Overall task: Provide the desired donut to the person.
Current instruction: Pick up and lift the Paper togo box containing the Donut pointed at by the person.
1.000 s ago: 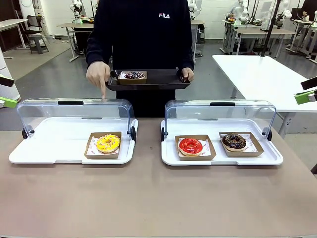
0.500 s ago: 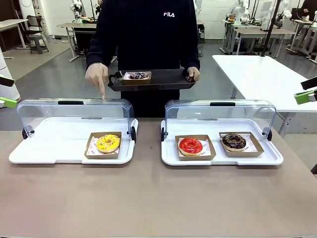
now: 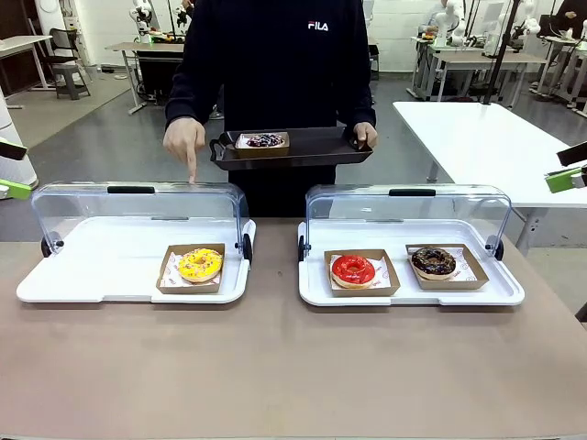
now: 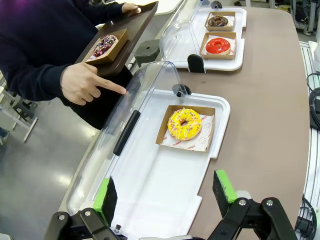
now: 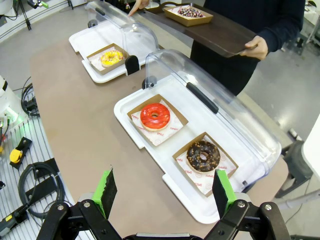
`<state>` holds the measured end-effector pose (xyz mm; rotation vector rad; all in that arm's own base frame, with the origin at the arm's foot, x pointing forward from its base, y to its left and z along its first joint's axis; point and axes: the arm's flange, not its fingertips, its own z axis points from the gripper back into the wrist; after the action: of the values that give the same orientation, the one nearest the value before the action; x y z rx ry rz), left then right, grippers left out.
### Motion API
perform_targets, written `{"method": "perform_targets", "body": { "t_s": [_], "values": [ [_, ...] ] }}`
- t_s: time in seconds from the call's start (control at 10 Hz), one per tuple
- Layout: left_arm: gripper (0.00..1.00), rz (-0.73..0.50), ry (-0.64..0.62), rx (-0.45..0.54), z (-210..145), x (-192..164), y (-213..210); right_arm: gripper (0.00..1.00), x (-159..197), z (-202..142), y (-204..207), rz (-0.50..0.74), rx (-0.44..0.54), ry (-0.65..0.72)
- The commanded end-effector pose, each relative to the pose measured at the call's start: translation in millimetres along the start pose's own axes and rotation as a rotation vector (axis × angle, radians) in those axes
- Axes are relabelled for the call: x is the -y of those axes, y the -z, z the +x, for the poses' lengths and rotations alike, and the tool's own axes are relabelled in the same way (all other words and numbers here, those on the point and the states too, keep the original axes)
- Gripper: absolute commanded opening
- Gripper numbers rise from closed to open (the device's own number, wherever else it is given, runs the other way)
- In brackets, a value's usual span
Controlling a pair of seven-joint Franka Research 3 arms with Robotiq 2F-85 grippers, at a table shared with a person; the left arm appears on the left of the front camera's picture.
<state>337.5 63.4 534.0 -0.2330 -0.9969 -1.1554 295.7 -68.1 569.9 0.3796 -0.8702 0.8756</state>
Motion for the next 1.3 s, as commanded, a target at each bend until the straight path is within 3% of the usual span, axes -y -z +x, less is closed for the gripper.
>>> {"method": "perform_targets", "body": {
  "t_s": [0.0, 0.2, 0.4, 0.6, 1.0, 1.2],
  "values": [
    [1.00, -0.001, -0.010, 0.005, 0.3, -0.5, 0.9, 1.00, 0.3, -1.0, 3.1, 0.012, 0.019, -0.004],
    [1.00, 0.000, 0.000, 0.000, 0.0, 0.0, 0.0, 1.00, 0.3, -1.0, 3.1, 0.012, 0.019, -0.004],
    [1.00, -0.012, 0.000, -0.104, 45.6, -20.1, 56.2, 1.00, 0.3, -1.0, 3.1, 0.012, 0.019, -0.004],
    [1.00, -0.124, 0.034, -0.202, 61.2, -19.0, 117.6, 1.00, 0.3, -1.0, 3.1, 0.012, 0.019, -0.004],
    [1.00, -0.298, 0.134, -0.394, 26.3, 15.4, 207.5, 1.00, 0.3, -1.0, 3.1, 0.012, 0.019, -0.004],
    [1.00, -0.272, 0.228, -0.452, -0.3, 23.2, 248.8, 1.00, 0.3, -1.0, 3.1, 0.012, 0.019, -0.004]
  ]
}}
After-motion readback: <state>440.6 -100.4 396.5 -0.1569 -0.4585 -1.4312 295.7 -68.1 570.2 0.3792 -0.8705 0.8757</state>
